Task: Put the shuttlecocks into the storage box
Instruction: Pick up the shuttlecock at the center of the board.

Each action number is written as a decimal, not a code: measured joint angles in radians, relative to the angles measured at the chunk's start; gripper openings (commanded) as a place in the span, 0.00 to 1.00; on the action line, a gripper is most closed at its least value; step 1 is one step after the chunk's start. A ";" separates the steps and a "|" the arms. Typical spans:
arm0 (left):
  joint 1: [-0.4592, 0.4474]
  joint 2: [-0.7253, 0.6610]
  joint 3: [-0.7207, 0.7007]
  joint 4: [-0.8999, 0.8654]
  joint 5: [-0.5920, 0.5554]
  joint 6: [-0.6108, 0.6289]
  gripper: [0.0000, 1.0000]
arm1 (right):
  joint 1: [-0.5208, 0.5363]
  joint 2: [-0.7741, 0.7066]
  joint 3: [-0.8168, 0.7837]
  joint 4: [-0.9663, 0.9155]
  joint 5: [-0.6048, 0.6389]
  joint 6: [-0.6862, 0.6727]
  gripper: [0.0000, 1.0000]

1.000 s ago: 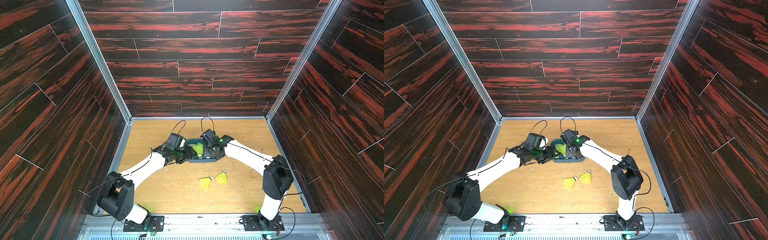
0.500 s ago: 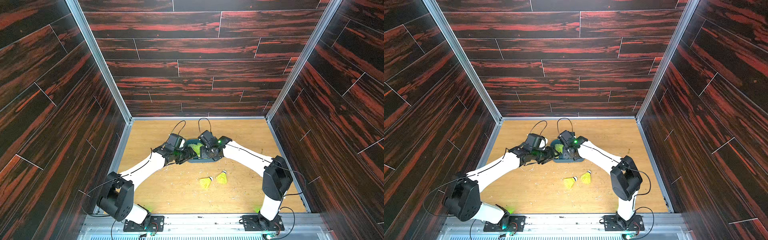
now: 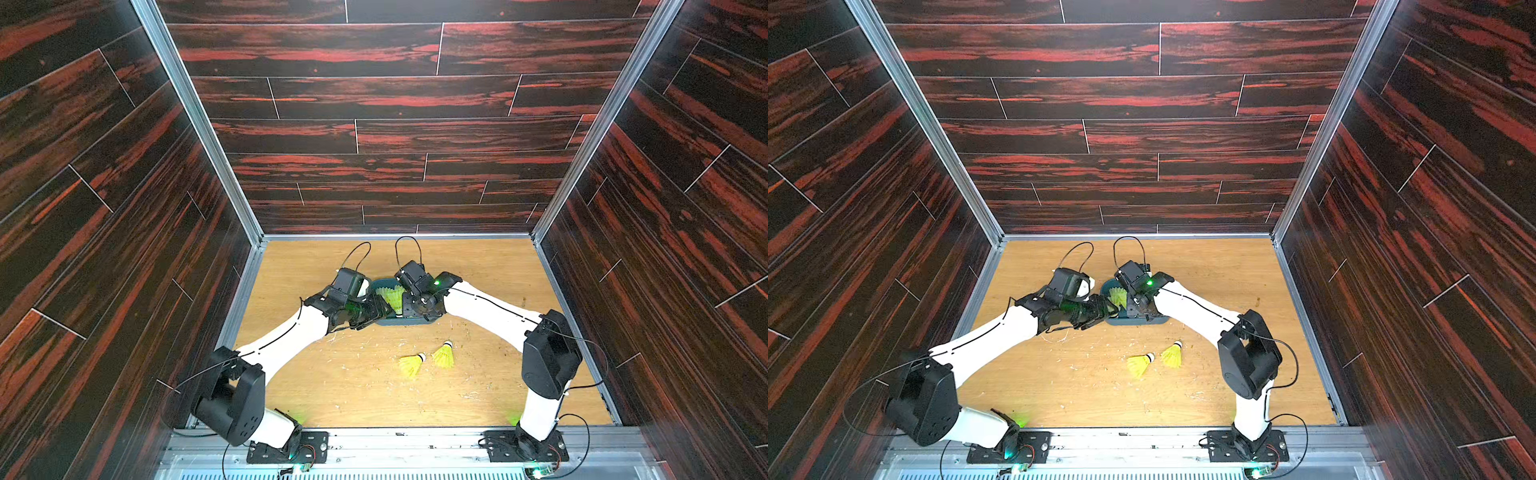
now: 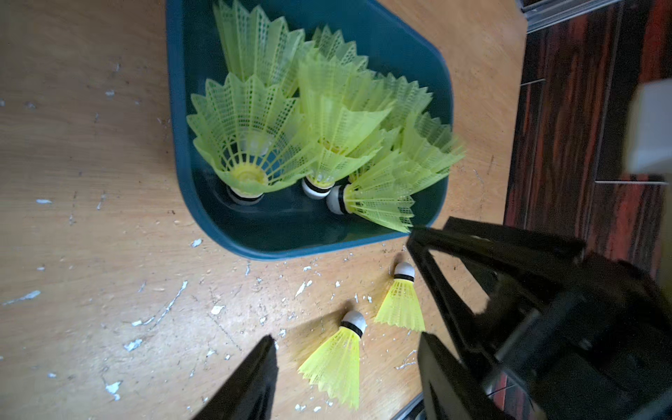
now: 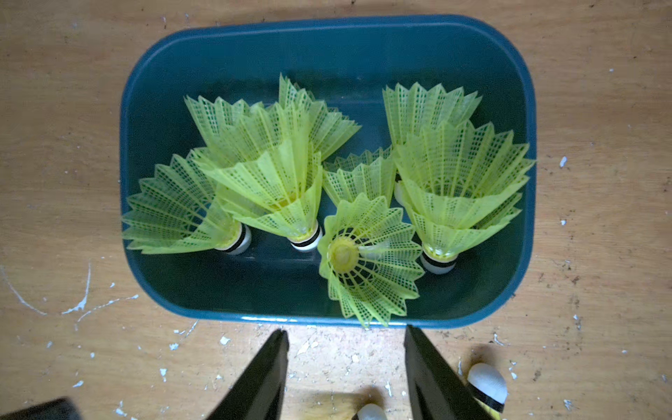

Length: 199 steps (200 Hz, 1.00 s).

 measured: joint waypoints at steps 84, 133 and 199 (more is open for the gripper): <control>-0.029 -0.132 -0.087 -0.031 0.024 0.103 0.66 | 0.000 -0.312 -0.223 -0.029 -0.021 0.001 0.71; -0.159 -0.216 -0.253 0.082 -0.008 0.023 0.67 | 0.050 -0.444 -0.439 -0.048 -0.064 -0.029 0.71; -0.217 -0.391 -0.451 0.182 -0.140 -0.134 0.67 | 0.279 -0.377 -0.535 -0.045 0.011 -0.038 0.74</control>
